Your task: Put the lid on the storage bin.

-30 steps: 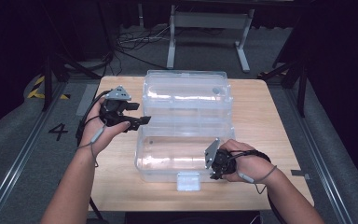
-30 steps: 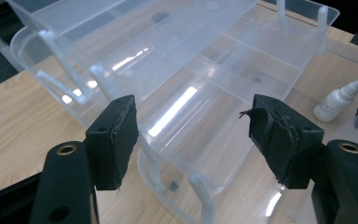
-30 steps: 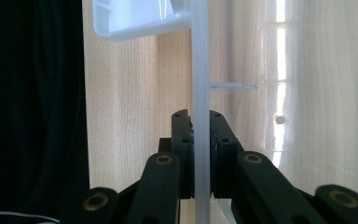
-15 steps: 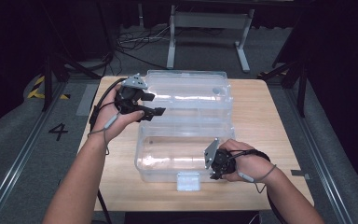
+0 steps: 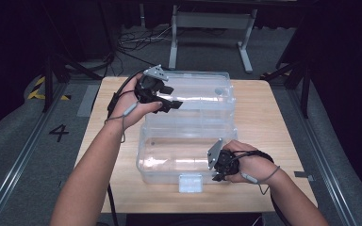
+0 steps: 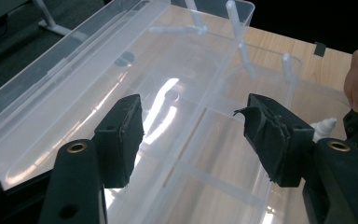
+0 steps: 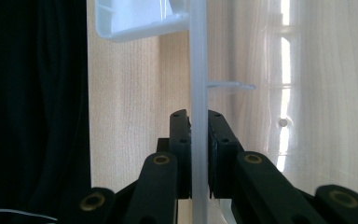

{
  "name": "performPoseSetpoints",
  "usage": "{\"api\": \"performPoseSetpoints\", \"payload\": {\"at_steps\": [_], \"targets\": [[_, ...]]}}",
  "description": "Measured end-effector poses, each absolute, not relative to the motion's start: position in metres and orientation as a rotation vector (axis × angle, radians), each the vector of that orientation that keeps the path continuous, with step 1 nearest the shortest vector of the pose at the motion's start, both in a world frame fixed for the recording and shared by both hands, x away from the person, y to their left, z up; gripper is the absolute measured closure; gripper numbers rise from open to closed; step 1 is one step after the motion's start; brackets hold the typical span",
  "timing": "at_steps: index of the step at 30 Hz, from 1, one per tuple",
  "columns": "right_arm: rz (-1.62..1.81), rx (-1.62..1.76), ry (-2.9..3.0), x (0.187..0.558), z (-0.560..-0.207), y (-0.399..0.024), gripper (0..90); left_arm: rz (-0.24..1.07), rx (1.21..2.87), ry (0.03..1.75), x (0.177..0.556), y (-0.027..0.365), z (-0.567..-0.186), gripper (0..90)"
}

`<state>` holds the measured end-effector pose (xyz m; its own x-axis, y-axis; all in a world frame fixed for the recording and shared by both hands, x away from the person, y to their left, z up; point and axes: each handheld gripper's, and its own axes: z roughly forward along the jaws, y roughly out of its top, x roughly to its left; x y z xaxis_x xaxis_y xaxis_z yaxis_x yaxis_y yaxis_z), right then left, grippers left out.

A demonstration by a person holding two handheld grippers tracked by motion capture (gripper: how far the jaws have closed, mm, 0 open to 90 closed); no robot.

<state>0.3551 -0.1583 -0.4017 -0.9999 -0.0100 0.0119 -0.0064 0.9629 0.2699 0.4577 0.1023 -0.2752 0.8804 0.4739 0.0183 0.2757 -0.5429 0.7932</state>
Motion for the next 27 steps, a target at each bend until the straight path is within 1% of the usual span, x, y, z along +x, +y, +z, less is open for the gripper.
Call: {"api": "performPoseSetpoints", "payload": {"at_steps": [8, 14, 23, 24, 25, 27], "targets": [[-0.444, 0.003, -3.09, 0.356, -0.402, -0.159, 82.5, 0.283, 2.184, 0.537, 0.468, 0.092, -0.278, 37.8], [-0.457, -0.002, -3.082, 0.356, -0.403, -0.16, 82.3, 0.244, 2.199, 0.54, 0.477, 0.082, -0.285, 39.0], [-0.458, -0.015, -3.076, 0.356, -0.403, -0.161, 82.1, 0.191, 2.274, 0.468, 0.488, 0.07, -0.288, 46.2], [-0.458, -0.014, -3.075, 0.356, -0.403, -0.161, 82.1, 0.18, 2.307, 0.455, 0.491, 0.067, -0.29, 46.2], [-0.46, -0.015, -3.076, 0.356, -0.403, -0.161, 82.1, 0.177, 2.312, 0.454, 0.492, 0.066, -0.291, 49.0], [-0.461, -0.016, -3.074, 0.356, -0.403, -0.161, 82.1, 0.16, 2.322, 0.447, 0.493, 0.065, -0.292, 51.0]]}}
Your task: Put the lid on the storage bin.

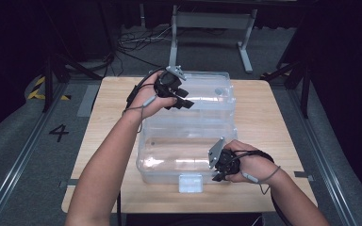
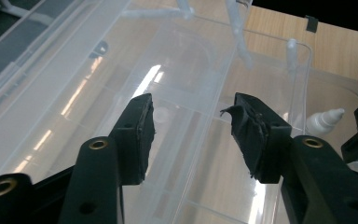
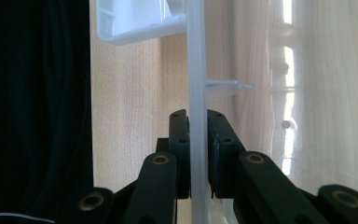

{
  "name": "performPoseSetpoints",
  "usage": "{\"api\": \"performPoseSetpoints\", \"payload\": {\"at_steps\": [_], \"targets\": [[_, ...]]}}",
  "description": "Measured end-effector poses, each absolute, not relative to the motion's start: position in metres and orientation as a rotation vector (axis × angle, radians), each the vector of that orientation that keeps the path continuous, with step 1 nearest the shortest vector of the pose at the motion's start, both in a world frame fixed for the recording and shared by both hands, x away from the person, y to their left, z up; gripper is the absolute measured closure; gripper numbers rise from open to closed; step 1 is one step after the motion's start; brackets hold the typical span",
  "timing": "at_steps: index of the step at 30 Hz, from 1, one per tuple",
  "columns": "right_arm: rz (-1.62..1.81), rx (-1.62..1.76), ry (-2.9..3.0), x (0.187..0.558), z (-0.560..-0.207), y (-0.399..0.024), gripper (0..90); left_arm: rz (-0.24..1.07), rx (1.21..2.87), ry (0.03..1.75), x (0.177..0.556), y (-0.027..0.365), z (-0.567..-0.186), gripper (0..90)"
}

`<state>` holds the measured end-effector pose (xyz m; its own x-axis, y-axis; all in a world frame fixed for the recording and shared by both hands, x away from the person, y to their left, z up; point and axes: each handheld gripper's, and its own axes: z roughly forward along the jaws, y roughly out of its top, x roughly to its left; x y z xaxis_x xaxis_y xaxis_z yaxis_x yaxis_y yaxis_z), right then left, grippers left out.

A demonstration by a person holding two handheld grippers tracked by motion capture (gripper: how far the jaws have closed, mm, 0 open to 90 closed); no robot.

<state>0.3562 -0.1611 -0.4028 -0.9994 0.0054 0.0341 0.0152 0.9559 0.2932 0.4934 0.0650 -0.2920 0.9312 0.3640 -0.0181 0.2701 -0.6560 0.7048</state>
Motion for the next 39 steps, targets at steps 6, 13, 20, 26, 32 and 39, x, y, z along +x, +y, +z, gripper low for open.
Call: {"api": "performPoseSetpoints", "payload": {"at_steps": [6, 13, 20, 26, 32, 39], "targets": [[-0.466, -0.011, -3.072, 0.357, -0.403, -0.161, 81.9, 0.088, 2.374, 0.405, 0.497, 0.057, -0.294, 54.8], [-0.468, -0.011, -3.07, 0.357, -0.403, -0.162, 81.9, 0.082, 2.468, 0.386, 0.496, 0.048, -0.297, 59.9], [-0.472, -0.012, -3.069, 0.357, -0.403, -0.162, 81.8, 0.091, 2.497, 0.375, 0.495, 0.045, -0.296, 70.3], [-0.471, -0.01, -3.069, 0.357, -0.404, -0.162, 81.7, 0.134, 2.572, 0.371, 0.496, 0.041, -0.291, 83.1], [-0.476, -0.01, -3.066, 0.357, -0.404, -0.162, 81.7, 0.147, 2.62, 0.365, 0.494, 0.034, -0.287, 84.7], [-0.476, -0.018, -3.062, 0.357, -0.404, -0.162, 81.6, 0.142, 2.624, 0.382, 0.491, 0.033, -0.286, 84.7]]}}
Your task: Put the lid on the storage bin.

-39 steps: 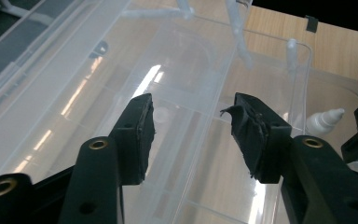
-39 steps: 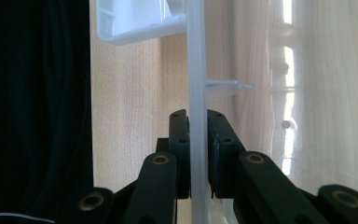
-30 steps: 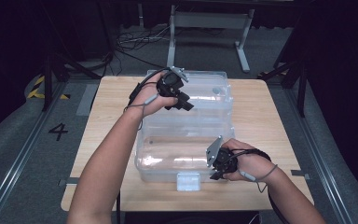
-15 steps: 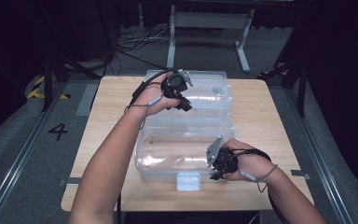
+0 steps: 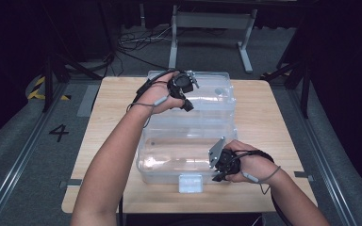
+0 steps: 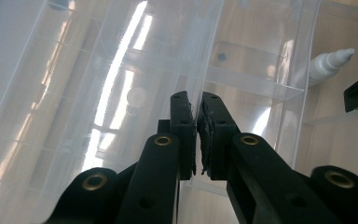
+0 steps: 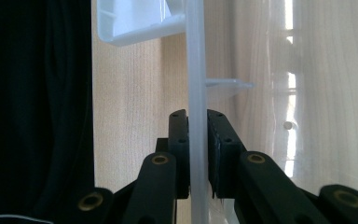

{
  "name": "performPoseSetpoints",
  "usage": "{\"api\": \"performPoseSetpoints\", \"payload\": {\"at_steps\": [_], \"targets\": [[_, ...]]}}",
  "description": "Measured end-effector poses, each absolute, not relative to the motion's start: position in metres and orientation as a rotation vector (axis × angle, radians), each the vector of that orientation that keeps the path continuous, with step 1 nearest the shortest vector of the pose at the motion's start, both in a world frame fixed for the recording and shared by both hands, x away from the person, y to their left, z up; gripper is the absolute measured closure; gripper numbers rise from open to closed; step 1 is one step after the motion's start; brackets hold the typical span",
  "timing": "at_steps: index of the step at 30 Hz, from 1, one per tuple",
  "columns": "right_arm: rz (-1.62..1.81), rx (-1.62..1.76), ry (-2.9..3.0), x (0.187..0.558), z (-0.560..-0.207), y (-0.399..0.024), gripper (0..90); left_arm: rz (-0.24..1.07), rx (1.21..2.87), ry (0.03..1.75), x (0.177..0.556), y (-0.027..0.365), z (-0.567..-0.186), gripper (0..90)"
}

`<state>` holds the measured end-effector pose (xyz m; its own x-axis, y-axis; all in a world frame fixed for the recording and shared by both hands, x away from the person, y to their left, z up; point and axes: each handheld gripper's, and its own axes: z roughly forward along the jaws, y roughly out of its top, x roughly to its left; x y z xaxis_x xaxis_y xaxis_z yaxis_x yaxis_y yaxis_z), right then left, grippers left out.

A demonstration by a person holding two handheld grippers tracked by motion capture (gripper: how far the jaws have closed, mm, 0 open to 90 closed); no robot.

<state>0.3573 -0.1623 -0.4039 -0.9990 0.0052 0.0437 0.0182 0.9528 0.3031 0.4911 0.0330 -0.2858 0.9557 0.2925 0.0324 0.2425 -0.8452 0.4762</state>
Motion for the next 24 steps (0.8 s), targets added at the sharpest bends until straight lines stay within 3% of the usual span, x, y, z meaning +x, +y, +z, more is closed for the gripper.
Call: {"api": "performPoseSetpoints", "payload": {"at_steps": [24], "targets": [[-0.478, -0.012, -3.064, 0.357, -0.404, -0.162, 81.6, 0.081, 2.662, 0.31, 0.464, 0.03, -0.274, 86.0]]}}
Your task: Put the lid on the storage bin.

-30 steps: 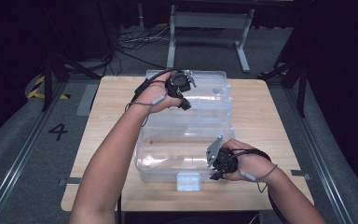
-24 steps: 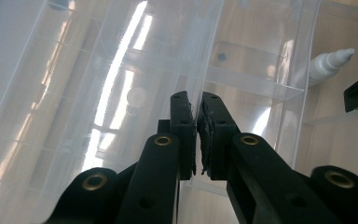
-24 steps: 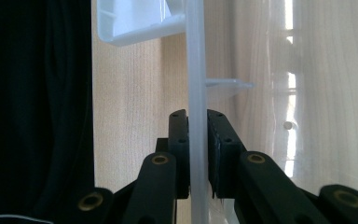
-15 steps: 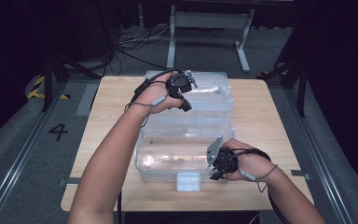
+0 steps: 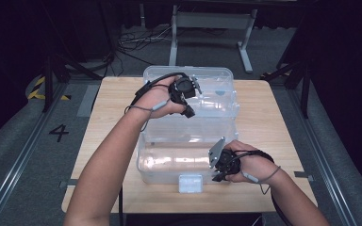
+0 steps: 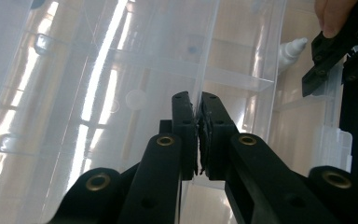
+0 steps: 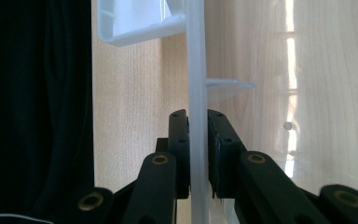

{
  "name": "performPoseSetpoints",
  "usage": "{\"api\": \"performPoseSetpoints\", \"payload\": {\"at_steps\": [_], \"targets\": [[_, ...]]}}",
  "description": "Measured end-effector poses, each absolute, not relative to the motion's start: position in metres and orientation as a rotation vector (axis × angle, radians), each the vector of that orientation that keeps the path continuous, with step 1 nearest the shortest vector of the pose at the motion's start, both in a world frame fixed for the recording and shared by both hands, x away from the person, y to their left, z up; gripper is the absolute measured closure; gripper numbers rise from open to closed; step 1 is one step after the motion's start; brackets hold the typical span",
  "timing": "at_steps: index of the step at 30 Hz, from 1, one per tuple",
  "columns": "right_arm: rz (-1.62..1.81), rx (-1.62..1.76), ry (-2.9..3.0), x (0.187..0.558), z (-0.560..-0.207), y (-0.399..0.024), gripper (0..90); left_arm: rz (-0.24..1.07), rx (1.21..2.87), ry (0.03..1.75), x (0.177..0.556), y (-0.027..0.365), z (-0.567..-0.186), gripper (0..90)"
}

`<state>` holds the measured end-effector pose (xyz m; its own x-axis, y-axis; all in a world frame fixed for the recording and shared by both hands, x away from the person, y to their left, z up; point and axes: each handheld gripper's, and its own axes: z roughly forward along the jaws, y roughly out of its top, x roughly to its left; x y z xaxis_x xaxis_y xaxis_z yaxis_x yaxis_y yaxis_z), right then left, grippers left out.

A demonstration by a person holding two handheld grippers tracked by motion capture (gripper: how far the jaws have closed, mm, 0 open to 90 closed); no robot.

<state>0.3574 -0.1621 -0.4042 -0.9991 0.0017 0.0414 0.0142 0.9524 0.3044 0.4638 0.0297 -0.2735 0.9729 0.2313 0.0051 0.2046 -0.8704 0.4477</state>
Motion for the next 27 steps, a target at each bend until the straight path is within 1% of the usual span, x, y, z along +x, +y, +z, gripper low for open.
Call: {"api": "performPoseSetpoints", "payload": {"at_steps": [7, 13, 27], "targets": [[-0.479, -0.006, -3.065, 0.357, -0.404, -0.162, 81.6, 0.058, 2.671, 0.294, 0.458, 0.029, -0.272, 86.3], [-0.481, -0.014, -3.065, 0.357, -0.404, -0.162, 81.1, 0.065, 2.696, 0.261, 0.45, 0.026, -0.271, 86.6], [-0.468, -0.016, -3.083, 0.355, -0.403, -0.162, 81.4, 0.003, 2.712, 0.197, 0.434, 0.025, -0.274, 87.3]]}}
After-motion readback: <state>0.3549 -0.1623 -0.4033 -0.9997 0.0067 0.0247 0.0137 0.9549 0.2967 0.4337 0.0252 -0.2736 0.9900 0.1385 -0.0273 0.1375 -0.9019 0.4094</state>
